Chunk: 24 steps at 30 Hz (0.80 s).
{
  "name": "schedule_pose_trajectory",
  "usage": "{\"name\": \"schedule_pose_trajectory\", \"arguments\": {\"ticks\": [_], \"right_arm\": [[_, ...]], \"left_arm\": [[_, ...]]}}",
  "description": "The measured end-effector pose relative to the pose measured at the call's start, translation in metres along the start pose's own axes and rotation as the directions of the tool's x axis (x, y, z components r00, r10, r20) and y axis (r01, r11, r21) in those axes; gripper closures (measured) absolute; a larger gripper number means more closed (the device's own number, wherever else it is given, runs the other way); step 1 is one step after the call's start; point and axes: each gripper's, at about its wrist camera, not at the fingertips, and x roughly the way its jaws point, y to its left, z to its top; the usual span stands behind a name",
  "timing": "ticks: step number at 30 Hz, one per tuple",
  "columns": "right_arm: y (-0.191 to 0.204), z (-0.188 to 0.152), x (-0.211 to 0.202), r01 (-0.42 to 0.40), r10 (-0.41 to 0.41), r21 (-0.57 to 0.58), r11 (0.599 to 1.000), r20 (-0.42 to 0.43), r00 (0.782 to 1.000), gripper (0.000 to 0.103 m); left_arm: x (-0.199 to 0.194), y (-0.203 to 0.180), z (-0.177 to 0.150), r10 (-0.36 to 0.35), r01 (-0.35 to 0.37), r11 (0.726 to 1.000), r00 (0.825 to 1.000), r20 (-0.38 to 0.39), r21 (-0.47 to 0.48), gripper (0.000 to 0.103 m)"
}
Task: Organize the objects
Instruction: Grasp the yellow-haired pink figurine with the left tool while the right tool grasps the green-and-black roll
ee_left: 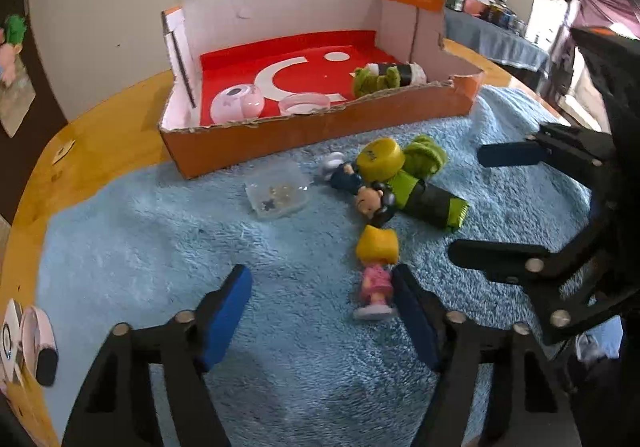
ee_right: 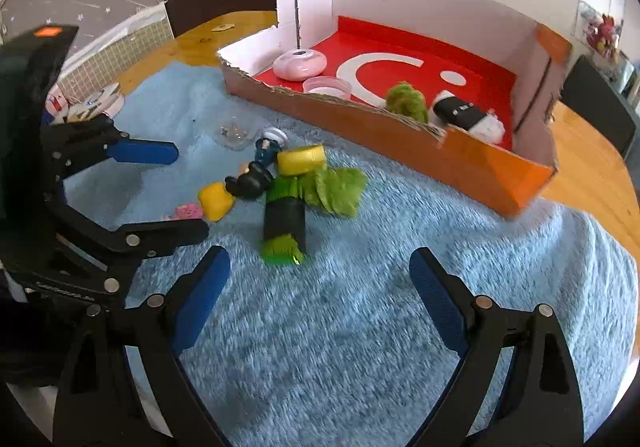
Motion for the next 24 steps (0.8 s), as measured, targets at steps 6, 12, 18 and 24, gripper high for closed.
{"name": "schedule_pose_trajectory", "arguments": {"ticks": [6, 12, 18, 24], "right_arm": [[0.005, 0.007, 0.011, 0.023, -0.023, 0.001, 1.0, -0.022, 0.999, 0.036], [0.017, 0.009, 0.01, 0.013, -0.013, -0.014, 1.0, 0.001, 1.0, 0.078], [0.019, 0.001, 0.004, -0.016, 0.016, 0.014, 1.0, 0.043, 0.999, 0.08], [0.017, -0.003, -0.015, -0.036, 0.031, 0.048, 0.998, 0.094, 0.995, 0.081]], "left_arm": [[-0.001, -0.002, 0.001, -0.049, 0.048, 0.998, 0.999, 0.015, 0.037, 0.047], [0.001, -0.006, 0.003, -0.083, 0.082, 0.996, 0.996, 0.033, 0.033, 0.067], [-0.004, -0.005, 0.0, -0.1, 0.1, 0.995, 0.994, 0.049, 0.003, 0.081], [-0.017, -0.005, -0.001, -0.101, 0.102, 0.995, 0.992, 0.075, -0.011, 0.081]]}}
